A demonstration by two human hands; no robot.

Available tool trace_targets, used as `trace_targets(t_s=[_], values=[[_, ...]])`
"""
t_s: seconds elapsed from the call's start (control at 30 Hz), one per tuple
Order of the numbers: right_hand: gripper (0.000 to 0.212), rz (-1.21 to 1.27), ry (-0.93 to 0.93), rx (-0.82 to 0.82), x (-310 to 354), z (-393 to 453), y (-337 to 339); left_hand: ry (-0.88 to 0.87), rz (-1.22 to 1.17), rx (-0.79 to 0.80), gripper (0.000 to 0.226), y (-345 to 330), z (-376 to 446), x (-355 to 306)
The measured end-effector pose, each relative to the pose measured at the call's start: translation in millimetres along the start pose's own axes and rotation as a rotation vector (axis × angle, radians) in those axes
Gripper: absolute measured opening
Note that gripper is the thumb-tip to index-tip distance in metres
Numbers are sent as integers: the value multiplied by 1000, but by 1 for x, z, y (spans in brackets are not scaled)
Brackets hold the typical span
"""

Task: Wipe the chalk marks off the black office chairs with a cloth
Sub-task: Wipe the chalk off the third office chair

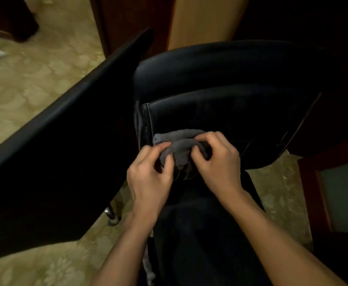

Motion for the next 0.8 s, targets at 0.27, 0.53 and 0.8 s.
trace_targets(t_s=[0.27, 0.53, 0.8], values=[[17, 150, 47, 85, 65, -28, 1, -28, 157, -115, 31, 79, -32, -23], [19, 134, 7, 82, 90, -26, -27, 206, -4, -148, 29, 91, 6, 29], [21, 174, -133, -80, 90, -25, -25, 279, -135, -36, 24, 75, 44, 40]])
Point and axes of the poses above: each hand's wrist, its own z-axis towards the middle knuckle, its own y-axis out of the back of the hand, x = y × z, the point moved 9 cm from there along z, towards the middle knuckle, and after that the axes turned 7 degrees about -z, right-handed, at the moved point
